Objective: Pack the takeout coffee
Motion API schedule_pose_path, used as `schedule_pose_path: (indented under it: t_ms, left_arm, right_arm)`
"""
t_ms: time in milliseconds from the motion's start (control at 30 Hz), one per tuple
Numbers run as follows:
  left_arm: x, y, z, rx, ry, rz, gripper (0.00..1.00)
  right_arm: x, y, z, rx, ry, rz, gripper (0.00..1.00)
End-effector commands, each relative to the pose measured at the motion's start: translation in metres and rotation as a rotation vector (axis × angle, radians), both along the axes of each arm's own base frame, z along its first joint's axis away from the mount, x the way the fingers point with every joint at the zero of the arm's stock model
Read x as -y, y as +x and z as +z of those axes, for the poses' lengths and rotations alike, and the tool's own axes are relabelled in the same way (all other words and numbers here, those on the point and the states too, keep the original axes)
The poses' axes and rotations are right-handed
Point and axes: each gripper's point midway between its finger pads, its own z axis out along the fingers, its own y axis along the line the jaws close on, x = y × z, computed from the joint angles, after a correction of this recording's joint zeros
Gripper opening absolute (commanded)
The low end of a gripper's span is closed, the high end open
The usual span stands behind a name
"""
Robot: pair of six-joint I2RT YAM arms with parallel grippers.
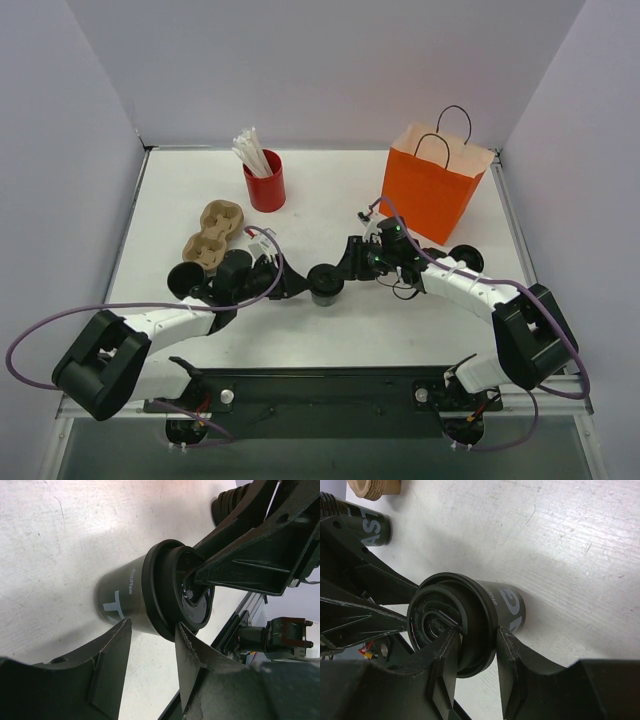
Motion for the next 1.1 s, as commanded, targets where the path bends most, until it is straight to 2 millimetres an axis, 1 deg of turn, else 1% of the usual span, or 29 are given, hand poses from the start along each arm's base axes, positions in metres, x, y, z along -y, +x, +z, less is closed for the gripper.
schedule_pose_path:
  t_ms: [0, 133, 167, 200, 233, 267, 300, 433, 667, 867, 933, 967, 1067]
  left_arm:
    - [0.01, 0.015, 0.022, 0.067, -0.048, 0.003, 0.5]
    - [0.006, 0.017, 0.015, 0.045, -0.018, 0.035, 0.47]
    - [0.002, 0.016, 0.006, 0.011, 0.01, 0.05, 0.46]
    - [-0.002, 0.02, 0.003, 0.002, 0.033, 0.082, 0.46]
    - [-0.005, 0.021, -0.004, -0.021, 0.058, 0.096, 0.45]
    - [-0.008, 0.019, -0.013, -0.055, 0.095, 0.102, 0.45]
    - [-0.01, 0.022, -0.015, -0.062, 0.11, 0.118, 0.44]
    - [-0.016, 0.019, -0.034, -0.117, 0.16, 0.136, 0.41]
    - [-0.018, 0.019, -0.054, -0.142, 0.208, 0.137, 0.4]
    - [-0.021, 0.021, -0.065, -0.157, 0.237, 0.145, 0.38]
    - [-0.023, 0.018, -0.069, -0.173, 0.252, 0.143, 0.38]
    - [-0.022, 0.019, -0.068, -0.175, 0.25, 0.141, 0.38]
    - [-0.017, 0.018, -0.053, -0.156, 0.225, 0.112, 0.38]
  right_arm:
    - [0.03, -0.022, -0.045, -0.09, -0.171, -0.027, 0.14]
    - [0.03, -0.022, -0.046, -0.092, -0.172, -0.029, 0.14]
    - [0.029, -0.022, -0.045, -0.088, -0.169, -0.027, 0.14]
    - [0.03, -0.022, -0.045, -0.087, -0.17, -0.027, 0.14]
    - [0.03, -0.022, -0.046, -0.087, -0.173, -0.025, 0.14]
    - [0.029, -0.022, -0.045, -0.086, -0.172, -0.023, 0.14]
    - [0.03, -0.023, -0.047, -0.089, -0.176, -0.022, 0.14]
    - [0.033, -0.023, -0.052, -0.092, -0.191, -0.024, 0.14]
    - [0.037, -0.029, -0.067, -0.12, -0.21, -0.024, 0.14]
    - [0.039, -0.03, -0.074, -0.134, -0.218, -0.028, 0.13]
    - [0.04, -0.028, -0.075, -0.137, -0.219, -0.032, 0.14]
    - [0.041, -0.028, -0.076, -0.143, -0.222, -0.03, 0.13]
    - [0.041, -0.026, -0.075, -0.133, -0.226, -0.02, 0.13]
